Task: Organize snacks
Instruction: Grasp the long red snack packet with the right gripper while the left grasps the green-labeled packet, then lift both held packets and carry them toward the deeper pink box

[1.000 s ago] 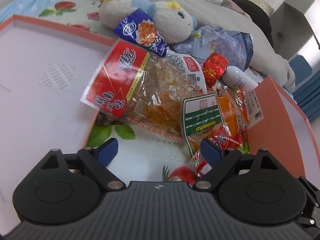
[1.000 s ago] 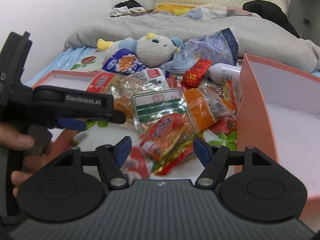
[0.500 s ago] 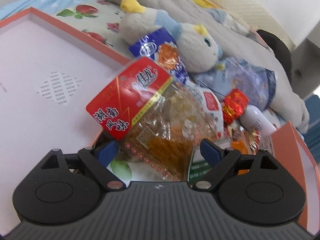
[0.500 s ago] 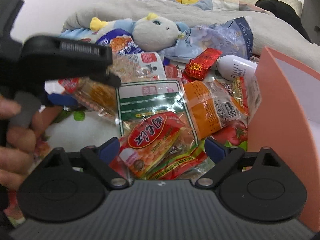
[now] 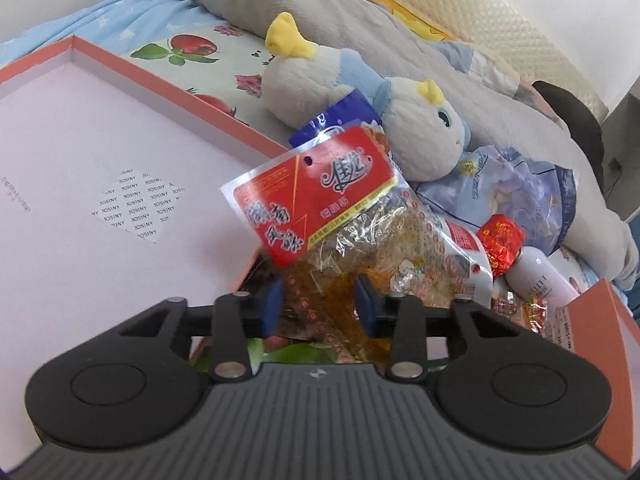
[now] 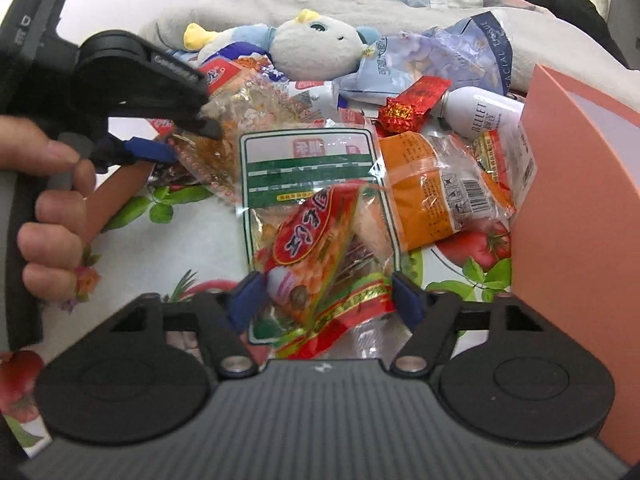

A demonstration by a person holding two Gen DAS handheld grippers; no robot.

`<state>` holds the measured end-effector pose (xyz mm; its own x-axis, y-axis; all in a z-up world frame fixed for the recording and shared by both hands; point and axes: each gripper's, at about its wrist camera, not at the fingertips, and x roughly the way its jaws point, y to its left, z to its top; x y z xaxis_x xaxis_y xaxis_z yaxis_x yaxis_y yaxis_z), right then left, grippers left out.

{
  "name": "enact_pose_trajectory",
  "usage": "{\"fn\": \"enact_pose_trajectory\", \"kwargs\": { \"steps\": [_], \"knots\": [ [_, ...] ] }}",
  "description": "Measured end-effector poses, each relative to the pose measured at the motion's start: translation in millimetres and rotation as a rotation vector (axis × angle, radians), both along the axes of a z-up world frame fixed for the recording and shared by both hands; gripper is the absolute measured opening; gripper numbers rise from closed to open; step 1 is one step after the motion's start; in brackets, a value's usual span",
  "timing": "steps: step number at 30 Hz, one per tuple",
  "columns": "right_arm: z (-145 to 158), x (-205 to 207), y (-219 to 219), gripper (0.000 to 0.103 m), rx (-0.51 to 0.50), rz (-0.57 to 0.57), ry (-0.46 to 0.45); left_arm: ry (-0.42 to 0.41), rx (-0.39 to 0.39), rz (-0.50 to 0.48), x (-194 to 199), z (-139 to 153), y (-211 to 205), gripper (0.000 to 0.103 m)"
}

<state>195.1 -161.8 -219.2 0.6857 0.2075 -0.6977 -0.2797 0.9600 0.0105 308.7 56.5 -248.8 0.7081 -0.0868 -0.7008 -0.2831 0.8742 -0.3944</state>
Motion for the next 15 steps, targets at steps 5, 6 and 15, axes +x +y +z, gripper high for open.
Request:
{"fn": "enact_pose_trajectory", "kwargs": {
  "steps": [5,6,15],
  "knots": [
    [6.7,-3.9,-6.0,0.028,0.016,-0.027,-0.007,-0.007,0.007,-0.021,-11.4,8.1,1.0,0.007],
    [7.9,-5.7,-6.7,0.024,0.019,-0.029,-0.006,-0.008,0.006,-0.03,-14.1,9.3,0.9,0.006],
    [20.9,-24.0,-7.5,0.01,0.032,-0.042,-0.01,-0.008,0.006,-0.098,-47.8,23.7,0.4,0.003]
  ]
}}
